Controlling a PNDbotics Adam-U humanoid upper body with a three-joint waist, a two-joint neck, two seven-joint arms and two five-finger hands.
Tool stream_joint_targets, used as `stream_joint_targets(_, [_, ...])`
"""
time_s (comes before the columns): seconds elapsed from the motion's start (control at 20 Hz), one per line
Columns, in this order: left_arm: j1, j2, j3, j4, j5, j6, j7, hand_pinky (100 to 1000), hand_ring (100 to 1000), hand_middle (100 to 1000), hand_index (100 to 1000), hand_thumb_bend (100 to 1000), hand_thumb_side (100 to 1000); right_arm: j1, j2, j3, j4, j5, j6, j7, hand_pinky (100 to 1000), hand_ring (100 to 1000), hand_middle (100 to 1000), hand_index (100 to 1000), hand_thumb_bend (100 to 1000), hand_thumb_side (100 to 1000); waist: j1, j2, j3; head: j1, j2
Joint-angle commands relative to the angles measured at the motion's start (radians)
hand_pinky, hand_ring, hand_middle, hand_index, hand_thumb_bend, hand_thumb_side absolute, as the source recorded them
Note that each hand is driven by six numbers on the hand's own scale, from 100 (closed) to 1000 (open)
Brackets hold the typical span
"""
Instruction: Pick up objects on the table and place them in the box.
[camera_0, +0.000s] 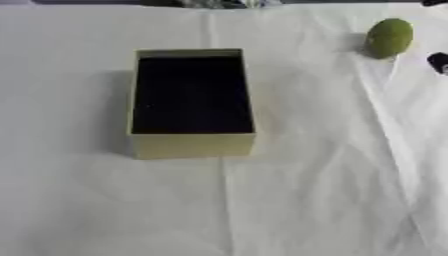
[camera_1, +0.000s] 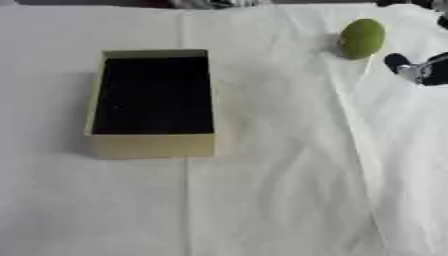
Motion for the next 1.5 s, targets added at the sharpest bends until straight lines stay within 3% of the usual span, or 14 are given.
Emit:
stream_joint_targets(0.05, [-0.003, 0.031, 0.001, -0.009, -0.004, -0.004, -0.005, 650, 619, 608, 755, 495, 481, -0.034, -0.056, 0.006, 0.032, -0.014, 0.003, 0.029, 901, 991, 950, 928, 307, 100, 0.002, -0.016, 0.001, -0.001, -0.004])
stream_joint_targets(0.5, [-0.002, 0.029, -0.002, -0.003, 0.0, -0.008, -0.012, 649, 619, 608, 754, 493, 484, -0.145, -0.055, 0.059, 0.168, 0.063, 0.016, 0.065, 890, 978, 956, 934, 330, 100, 0.005, -0.01, 0.007, -0.01, -0.012])
stream_joint_targets(0.65, [-0.003, 0.026, -0.003, 0.0, 0.001, -0.01, -0.016, 648, 618, 608, 754, 490, 485, -0.193, -0.044, 0.082, 0.232, 0.142, 0.009, 0.074, 884, 967, 957, 931, 343, 100, 0.008, -0.006, 0.009, -0.012, -0.015])
stream_joint_targets(0.95, [-0.003, 0.026, -0.002, 0.002, 0.002, -0.013, -0.017, 648, 618, 608, 754, 488, 487, -0.215, -0.032, 0.092, 0.273, 0.191, -0.018, 0.062, 885, 968, 961, 936, 346, 100, 0.009, -0.005, 0.01, -0.013, -0.017])
stream_joint_targets(1.2, [-0.012, 0.016, -0.006, 0.007, 0.006, -0.019, -0.024, 648, 618, 608, 754, 487, 487, -0.299, 0.02, 0.111, 0.376, 0.255, -0.022, 0.078, 884, 963, 972, 938, 346, 100, 0.02, 0.014, 0.028, -0.027, -0.071])
stream_joint_targets(1.5, [-0.013, 0.011, -0.006, 0.013, 0.009, -0.027, -0.026, 647, 618, 609, 754, 484, 488, -0.362, 0.061, 0.115, 0.467, 0.302, -0.058, 0.055, 887, 969, 975, 942, 342, 100, 0.029, 0.022, 0.037, -0.026, -0.098])
